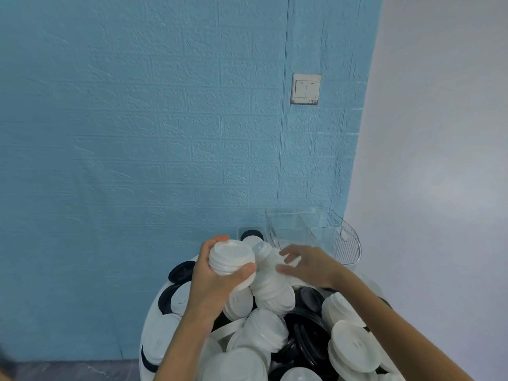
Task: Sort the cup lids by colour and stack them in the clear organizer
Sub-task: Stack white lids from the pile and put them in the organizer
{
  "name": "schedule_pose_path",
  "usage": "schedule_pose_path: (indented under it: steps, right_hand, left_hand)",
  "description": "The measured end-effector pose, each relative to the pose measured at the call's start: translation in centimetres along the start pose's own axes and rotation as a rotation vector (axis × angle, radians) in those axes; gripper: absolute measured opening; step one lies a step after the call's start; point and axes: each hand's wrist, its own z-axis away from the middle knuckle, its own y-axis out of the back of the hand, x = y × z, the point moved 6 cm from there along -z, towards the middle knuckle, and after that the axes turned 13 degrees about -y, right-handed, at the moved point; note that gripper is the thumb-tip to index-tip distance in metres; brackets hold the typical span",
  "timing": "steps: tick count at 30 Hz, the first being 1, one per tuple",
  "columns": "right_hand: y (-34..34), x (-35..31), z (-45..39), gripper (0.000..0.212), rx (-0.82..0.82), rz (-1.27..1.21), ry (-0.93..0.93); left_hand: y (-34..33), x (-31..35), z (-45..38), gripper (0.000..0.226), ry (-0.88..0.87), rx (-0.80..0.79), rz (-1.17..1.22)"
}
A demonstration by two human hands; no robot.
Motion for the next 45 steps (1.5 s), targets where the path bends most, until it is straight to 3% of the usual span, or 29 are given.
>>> schedule_pose_path:
  steps: [5,14,30,33,37,40,45]
  right_hand:
    - [-3.9,0.0,-0.2,0.093,-0.009,0.085,0.058]
    - [-6.4,0.0,-1.4,0.096,0.044,0.116,0.073]
    - [-5.0,0.2,-0.6,0.077,0.203,-0.082,0.114]
    - [-2.4,-0.1,0.0,0.078,0.245,-0.224,0.109]
    - [3.2,-2.1,1.8,0.060,0.349,-0.486,0.147]
    - [5.0,-4.8,3.6,0.053,0.313,-0.660,0.237]
    - [2.5,-7.6,5.1,0.050,0.206,-0.657,0.321]
  left_hand:
    - [0.3,-0.6,0.5,0.079,0.005,-0.033,0.001]
    - [0.0,-1.2,1.0,0.083,0.020,-0.029,0.007]
    - [0.5,-1.8,1.1,0.078,0.025,-0.022,-0.016]
    - [0.5,-1.5,1.0,0.081,0.028,-0.020,-0.005]
    - [0.0,-1.1,0.9,0.080,0.033,-0.039,0.002]
    - [-1.1,-0.7,0.8,0.074,0.041,-0.064,0.015]
    - [-2.3,-0.3,0.8,0.086,0.045,-0.037,0.079]
